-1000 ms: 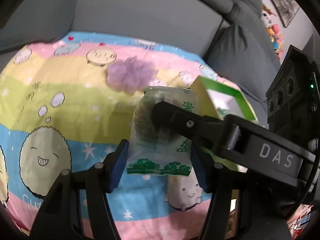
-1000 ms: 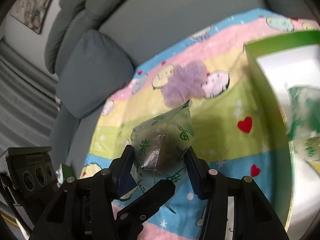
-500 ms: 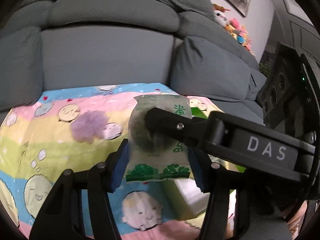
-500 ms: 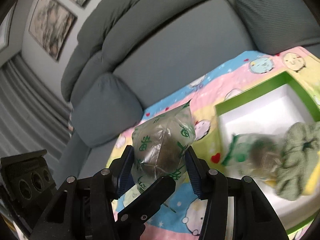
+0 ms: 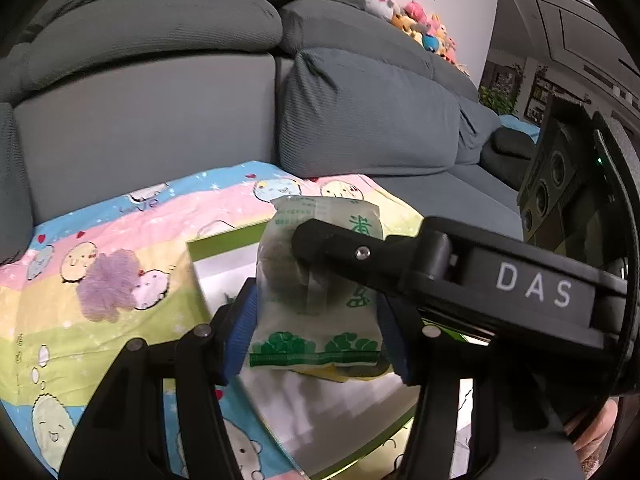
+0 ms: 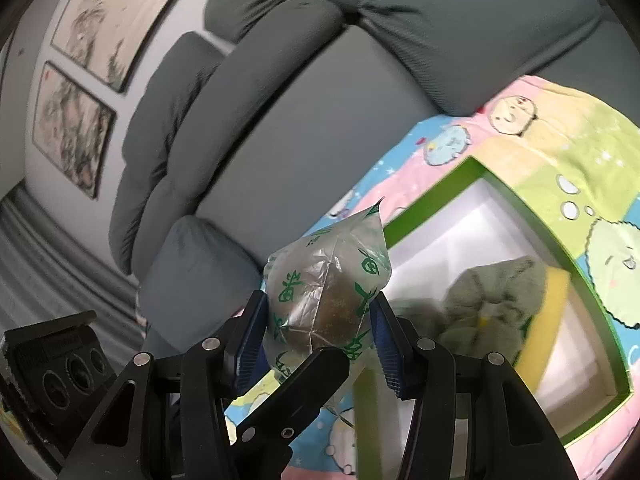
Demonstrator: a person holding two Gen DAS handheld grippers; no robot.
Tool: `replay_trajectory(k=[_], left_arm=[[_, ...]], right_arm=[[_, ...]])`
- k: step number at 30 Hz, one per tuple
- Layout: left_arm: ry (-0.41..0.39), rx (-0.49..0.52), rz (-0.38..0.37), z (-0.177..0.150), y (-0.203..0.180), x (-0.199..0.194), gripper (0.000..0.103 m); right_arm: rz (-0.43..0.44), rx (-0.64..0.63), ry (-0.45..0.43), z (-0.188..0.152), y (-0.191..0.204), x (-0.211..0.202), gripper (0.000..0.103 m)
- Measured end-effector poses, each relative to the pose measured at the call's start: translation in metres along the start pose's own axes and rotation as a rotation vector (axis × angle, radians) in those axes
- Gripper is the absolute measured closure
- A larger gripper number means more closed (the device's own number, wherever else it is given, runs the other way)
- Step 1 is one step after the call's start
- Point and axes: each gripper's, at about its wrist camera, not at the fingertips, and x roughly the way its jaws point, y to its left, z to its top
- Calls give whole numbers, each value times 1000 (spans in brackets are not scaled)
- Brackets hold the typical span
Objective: Organize objects
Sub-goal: 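Carry the clear plastic bag over the white box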
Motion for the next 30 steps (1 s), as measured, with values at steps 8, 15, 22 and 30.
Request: replay_trajectory(k=[8, 15, 22, 30], left_arm=[[56, -24, -80, 0, -2, 27, 48], [102, -64, -136, -6, 0, 47, 48], [145, -109, -176, -13, 2, 60, 48], [153, -131, -185, -17, 3, 63, 47]], right_arm=[[-57, 79, 5, 8, -27, 2, 49], [-129, 118, 26, 7, -44, 10, 49], [-185, 144, 49, 6, -56, 15, 49], [-208, 160, 59, 5, -61, 18, 49]])
